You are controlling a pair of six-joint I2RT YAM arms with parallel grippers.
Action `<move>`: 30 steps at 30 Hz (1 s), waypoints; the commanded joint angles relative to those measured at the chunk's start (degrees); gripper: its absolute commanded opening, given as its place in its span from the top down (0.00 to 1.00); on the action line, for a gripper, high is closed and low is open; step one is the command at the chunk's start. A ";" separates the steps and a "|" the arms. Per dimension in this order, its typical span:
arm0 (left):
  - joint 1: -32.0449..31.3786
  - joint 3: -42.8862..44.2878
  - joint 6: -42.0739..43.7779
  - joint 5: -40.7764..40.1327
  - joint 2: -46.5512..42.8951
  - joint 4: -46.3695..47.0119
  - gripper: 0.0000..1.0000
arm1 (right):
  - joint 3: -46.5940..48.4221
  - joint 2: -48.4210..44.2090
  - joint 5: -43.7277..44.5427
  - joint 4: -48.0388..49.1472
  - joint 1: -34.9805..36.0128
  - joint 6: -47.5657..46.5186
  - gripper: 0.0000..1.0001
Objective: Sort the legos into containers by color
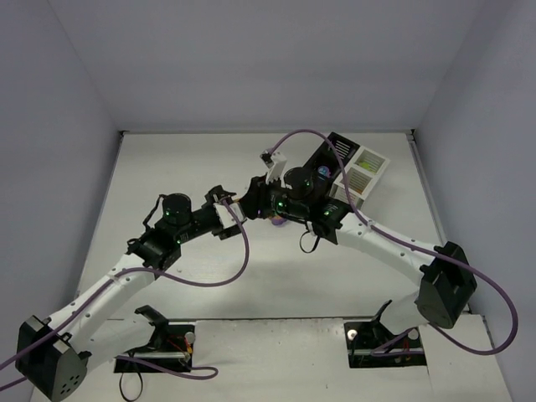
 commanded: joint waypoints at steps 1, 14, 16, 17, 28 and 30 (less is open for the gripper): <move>-0.42 3.66 -3.31 0.82 1.24 3.88 0.34 | 0.89 -4.53 6.79 1.72 -1.40 -3.35 1.00; -0.33 9.45 -18.51 -11.13 7.31 1.78 0.18 | -5.88 -13.85 32.99 -14.02 -23.18 -12.23 1.00; -0.24 11.03 -20.01 -12.09 8.62 -0.15 0.18 | -6.75 -13.85 33.78 -14.55 -26.09 -12.32 1.00; -0.24 11.48 -20.54 -12.45 8.98 -0.51 0.18 | -7.02 -13.77 33.79 -14.55 -27.50 -12.32 1.00; -0.24 13.85 -24.14 -15.09 12.14 -3.41 0.18 | -3.86 -4.02 31.95 -13.50 -36.74 -13.99 0.88; -0.24 14.12 -24.32 -15.00 12.67 -3.85 0.18 | -3.42 -2.34 31.68 -12.89 -37.01 -14.08 0.83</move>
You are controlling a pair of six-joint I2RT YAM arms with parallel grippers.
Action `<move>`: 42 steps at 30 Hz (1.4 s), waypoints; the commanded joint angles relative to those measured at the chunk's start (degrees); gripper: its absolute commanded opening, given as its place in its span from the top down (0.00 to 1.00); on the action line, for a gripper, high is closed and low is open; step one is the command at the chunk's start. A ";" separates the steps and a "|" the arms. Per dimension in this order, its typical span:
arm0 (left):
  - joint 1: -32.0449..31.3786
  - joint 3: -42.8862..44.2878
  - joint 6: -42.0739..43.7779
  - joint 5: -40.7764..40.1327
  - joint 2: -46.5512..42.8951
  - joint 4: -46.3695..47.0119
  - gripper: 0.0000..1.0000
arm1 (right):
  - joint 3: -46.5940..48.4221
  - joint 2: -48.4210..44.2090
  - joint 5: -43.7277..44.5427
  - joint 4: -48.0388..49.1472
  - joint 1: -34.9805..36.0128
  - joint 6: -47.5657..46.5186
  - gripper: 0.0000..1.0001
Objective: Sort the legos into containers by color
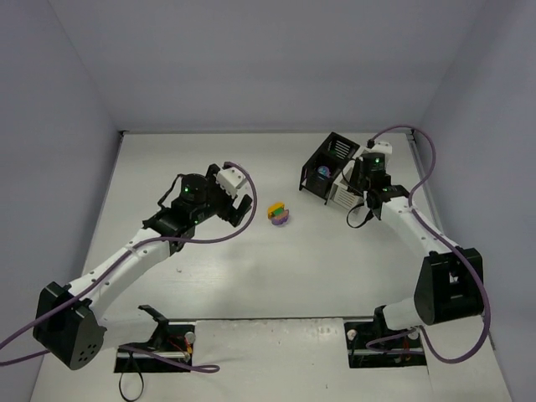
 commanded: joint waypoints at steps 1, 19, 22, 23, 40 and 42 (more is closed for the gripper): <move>0.00 3.84 -1.48 -0.57 0.21 1.46 0.18 | 4.23 1.92 0.25 3.36 -0.62 -1.22 0.77; 0.00 5.43 -3.77 2.06 4.25 0.67 0.18 | 6.08 0.36 -5.55 4.24 -1.32 -2.46 0.40; -0.09 5.78 -4.64 3.64 5.31 0.49 0.18 | 3.72 -3.33 -9.67 4.59 -1.23 -1.67 0.40; -0.09 5.95 -5.34 4.08 5.66 0.58 0.18 | 2.84 -4.30 -10.56 4.94 -1.23 -1.40 0.40; -0.71 24.58 9.24 19.03 25.07 -16.82 0.28 | -12.02 -21.71 -23.22 11.01 -1.32 0.09 0.40; -0.79 27.21 9.42 19.90 28.67 -17.35 0.29 | -12.64 -21.71 -23.84 11.44 -1.32 -0.26 0.40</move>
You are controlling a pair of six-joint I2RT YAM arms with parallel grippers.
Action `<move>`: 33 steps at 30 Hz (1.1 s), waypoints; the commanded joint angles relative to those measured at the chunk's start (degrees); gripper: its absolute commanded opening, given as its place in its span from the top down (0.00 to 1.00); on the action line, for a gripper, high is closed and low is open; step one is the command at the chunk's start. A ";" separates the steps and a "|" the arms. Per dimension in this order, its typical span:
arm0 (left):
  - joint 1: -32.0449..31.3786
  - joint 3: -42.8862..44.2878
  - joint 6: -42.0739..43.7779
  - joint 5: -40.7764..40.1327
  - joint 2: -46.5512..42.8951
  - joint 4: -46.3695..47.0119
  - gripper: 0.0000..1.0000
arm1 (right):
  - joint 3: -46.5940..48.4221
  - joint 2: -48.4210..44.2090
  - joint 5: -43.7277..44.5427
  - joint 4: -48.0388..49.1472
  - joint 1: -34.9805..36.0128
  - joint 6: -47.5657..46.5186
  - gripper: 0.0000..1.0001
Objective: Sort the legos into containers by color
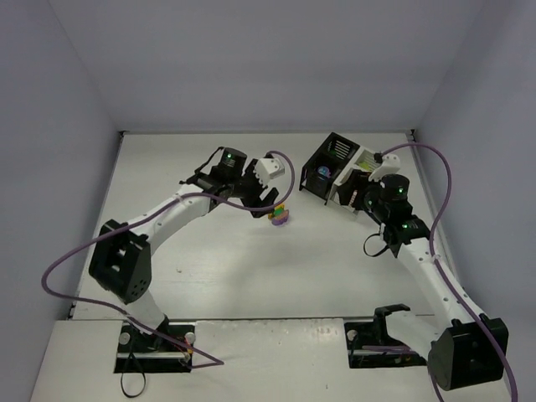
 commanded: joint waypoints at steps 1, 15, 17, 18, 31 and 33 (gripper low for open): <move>-0.47 5.30 2.58 3.10 3.53 -2.09 0.29 | -0.60 -0.93 -2.22 5.85 -0.23 -0.13 0.40; -6.62 7.68 -34.24 -26.50 11.01 8.63 0.43 | -4.02 -0.49 -4.15 9.98 -0.23 1.19 0.40; -7.14 7.85 -36.88 -28.88 11.62 8.81 0.43 | -4.11 -0.66 -4.15 9.98 -0.23 1.28 0.40; -7.23 8.12 -37.94 -30.03 11.97 8.63 0.43 | -4.29 -0.84 -4.15 9.98 -0.23 1.28 0.40; -8.90 19.45 -39.62 -35.84 21.99 -1.12 0.44 | -4.82 -0.93 -4.24 10.51 -0.14 1.37 0.40; -8.99 19.72 -38.83 -35.58 22.35 -1.56 0.45 | -4.90 -0.84 -4.24 10.51 -0.14 1.37 0.40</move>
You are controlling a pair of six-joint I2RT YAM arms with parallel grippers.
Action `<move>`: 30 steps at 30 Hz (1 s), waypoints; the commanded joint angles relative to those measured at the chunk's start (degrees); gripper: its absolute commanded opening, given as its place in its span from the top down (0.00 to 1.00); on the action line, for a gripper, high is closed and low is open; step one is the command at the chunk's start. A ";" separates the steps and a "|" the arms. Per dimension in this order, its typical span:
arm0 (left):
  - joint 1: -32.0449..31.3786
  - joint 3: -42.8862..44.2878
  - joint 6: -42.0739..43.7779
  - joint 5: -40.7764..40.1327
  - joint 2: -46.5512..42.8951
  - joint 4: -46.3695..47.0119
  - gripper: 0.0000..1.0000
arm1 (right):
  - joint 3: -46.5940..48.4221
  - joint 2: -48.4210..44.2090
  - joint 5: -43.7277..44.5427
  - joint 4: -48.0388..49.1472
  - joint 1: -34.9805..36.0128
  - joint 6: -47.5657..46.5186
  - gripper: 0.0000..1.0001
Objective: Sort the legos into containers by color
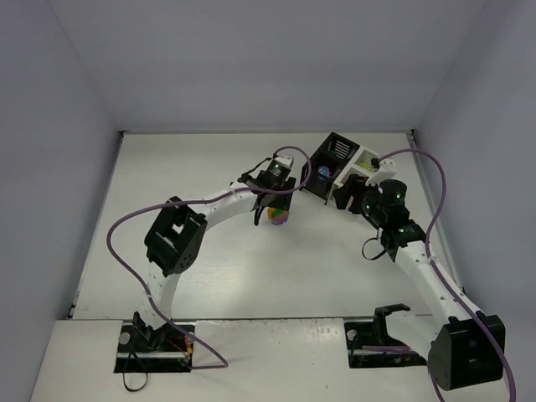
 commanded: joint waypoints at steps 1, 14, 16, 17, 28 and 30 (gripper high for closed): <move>-0.47 3.37 0.71 -0.89 -1.24 -1.45 0.44 | -0.07 -0.91 -0.83 4.85 -0.14 0.25 0.40; -0.56 3.64 0.63 -1.24 1.84 -1.98 0.68 | 0.01 0.23 -1.45 5.02 -0.23 0.34 0.40; -0.56 3.03 0.01 -1.59 1.32 -2.16 0.76 | -0.07 0.15 -1.53 5.02 -0.23 0.34 0.40; -0.47 2.50 -0.51 -1.85 0.97 -2.33 0.78 | 0.01 0.06 -1.80 5.02 -0.23 0.25 0.40; -0.12 -10.07 -5.96 -5.55 -11.07 2.05 0.96 | 2.47 11.12 -23.58 9.24 1.26 1.83 0.38; -0.12 -12.88 -6.23 -5.72 -14.05 3.20 0.96 | 3.44 14.20 -26.75 9.51 3.19 2.54 0.37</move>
